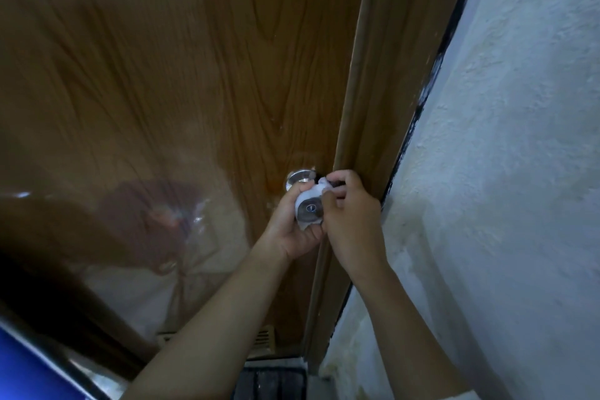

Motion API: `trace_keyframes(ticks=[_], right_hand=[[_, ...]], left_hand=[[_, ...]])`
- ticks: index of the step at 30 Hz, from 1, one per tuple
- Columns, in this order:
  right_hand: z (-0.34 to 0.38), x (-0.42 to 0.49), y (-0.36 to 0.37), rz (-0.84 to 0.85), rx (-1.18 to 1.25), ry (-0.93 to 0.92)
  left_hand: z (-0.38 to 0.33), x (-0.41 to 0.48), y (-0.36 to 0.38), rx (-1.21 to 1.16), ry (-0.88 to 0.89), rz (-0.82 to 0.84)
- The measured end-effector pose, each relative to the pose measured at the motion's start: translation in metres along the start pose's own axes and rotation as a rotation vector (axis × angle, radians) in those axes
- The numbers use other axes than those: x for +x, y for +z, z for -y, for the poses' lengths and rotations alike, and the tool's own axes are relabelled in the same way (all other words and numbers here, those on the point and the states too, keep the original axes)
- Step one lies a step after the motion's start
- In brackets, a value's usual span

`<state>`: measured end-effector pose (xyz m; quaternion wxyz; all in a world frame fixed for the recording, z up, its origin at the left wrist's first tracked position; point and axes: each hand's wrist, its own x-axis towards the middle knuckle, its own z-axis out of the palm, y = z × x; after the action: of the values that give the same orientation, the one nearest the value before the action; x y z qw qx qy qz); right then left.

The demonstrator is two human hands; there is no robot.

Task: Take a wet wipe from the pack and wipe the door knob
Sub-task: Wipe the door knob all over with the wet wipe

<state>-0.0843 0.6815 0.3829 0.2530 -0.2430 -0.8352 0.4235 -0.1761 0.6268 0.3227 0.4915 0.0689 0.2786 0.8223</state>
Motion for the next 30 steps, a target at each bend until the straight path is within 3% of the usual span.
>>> trace_keyframes(ticks=[5,9,13,17,21,24,28,30], right_hand=[[0.003,-0.005,-0.001,0.009,-0.049,-0.084],[0.007,-0.001,-0.016,-0.087,-0.073,-0.192],[0.02,0.003,-0.037,-0.141,0.079,-0.226],[0.027,-0.002,-0.038,-0.06,0.144,-0.194],[0.027,-0.005,-0.031,0.032,0.107,-0.144],[0.022,-0.003,-0.029,0.044,0.094,-0.123],[0.015,0.002,-0.025,0.05,0.072,-0.101],[0.011,0.003,-0.023,0.062,0.07,-0.109]], left_hand=[[0.002,-0.001,0.0,0.052,0.048,-0.005],[-0.014,-0.004,0.009,0.227,-0.061,-0.224],[-0.022,0.0,0.019,0.436,-0.097,-0.41],[-0.022,-0.003,0.02,0.318,-0.124,-0.345],[-0.003,-0.001,0.011,0.028,-0.023,-0.068],[0.005,0.002,0.011,-0.06,0.027,0.061],[-0.01,0.0,0.003,0.056,-0.064,0.029],[-0.02,-0.003,0.005,0.191,-0.13,-0.078]])
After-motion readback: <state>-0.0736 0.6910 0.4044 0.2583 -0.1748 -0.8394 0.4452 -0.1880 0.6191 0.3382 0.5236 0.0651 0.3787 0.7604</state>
